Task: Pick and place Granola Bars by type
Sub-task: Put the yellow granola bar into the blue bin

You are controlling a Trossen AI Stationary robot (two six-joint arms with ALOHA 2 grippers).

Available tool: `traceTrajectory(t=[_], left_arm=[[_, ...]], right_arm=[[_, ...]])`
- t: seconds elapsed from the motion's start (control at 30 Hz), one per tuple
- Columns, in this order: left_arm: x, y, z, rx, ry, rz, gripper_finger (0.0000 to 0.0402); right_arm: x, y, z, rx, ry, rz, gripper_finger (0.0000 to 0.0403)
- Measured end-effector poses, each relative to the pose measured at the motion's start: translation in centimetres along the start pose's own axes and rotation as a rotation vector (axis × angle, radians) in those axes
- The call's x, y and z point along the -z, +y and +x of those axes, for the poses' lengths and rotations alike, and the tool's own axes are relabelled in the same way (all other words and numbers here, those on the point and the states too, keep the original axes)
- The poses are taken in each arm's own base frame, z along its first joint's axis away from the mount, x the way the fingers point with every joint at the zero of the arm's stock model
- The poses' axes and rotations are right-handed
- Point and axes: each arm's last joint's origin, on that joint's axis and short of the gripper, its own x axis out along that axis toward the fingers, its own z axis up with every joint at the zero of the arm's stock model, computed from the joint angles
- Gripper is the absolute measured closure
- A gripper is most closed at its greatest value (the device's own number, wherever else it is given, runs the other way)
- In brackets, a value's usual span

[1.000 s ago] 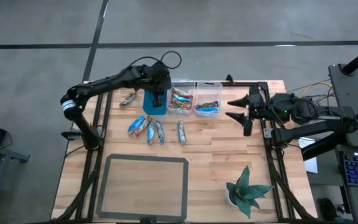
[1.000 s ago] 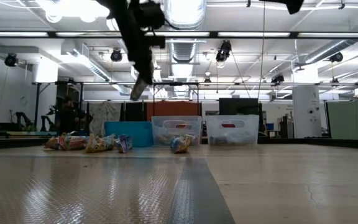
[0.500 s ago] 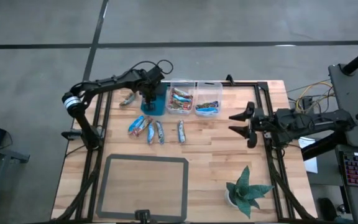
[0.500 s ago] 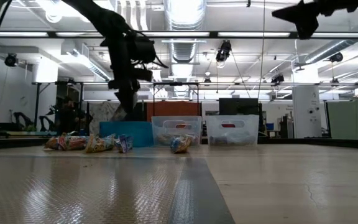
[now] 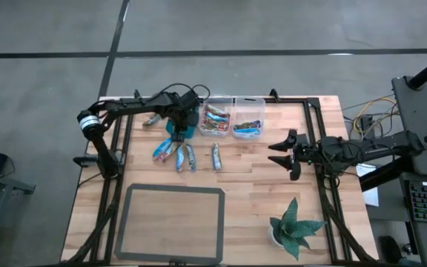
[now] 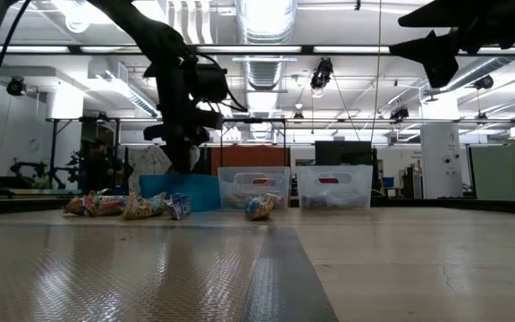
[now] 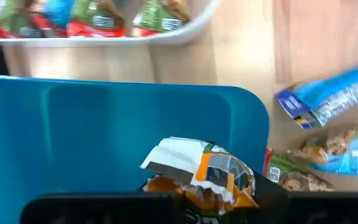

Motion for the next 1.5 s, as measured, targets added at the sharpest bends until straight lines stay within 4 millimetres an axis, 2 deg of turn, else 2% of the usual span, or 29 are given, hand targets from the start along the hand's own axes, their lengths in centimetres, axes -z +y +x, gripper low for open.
traceTrajectory(t=[0.23, 0.43, 0.7, 1.03, 1.23, 1.5], left_arm=[[0.5, -0.6, 1.0, -0.008, 0.029, 0.084, 0.0390], [1.5, -1.3, 2.7, -0.025, 0.055, 0.118, 0.0390], [2.2, -1.9, 3.5, -0.018, 0.097, 0.114, 0.0361], [0.3, -0.2, 1.3, -0.088, 0.018, 0.092, 0.0295], [0.3, -0.1, 0.1, -0.052, 0.084, 0.105, 0.0252], [-0.2, 0.7, -3.7, -0.031, 0.130, -0.004, 0.0242]], right_arm=[[0.7, -0.2, 0.1, -0.007, 0.021, 0.029, 0.0193], [0.7, -0.2, 0.1, -0.009, 0.022, 0.028, 0.0193], [0.5, -0.1, 0.1, -0.012, 0.015, 0.028, 0.0193], [0.5, -0.1, 0.1, -0.011, 0.017, 0.019, 0.0193], [0.9, -0.2, 0.0, 0.005, 0.056, 0.009, 0.0193], [1.4, -0.5, 0.0, 0.036, 0.108, 0.000, 0.0193]])
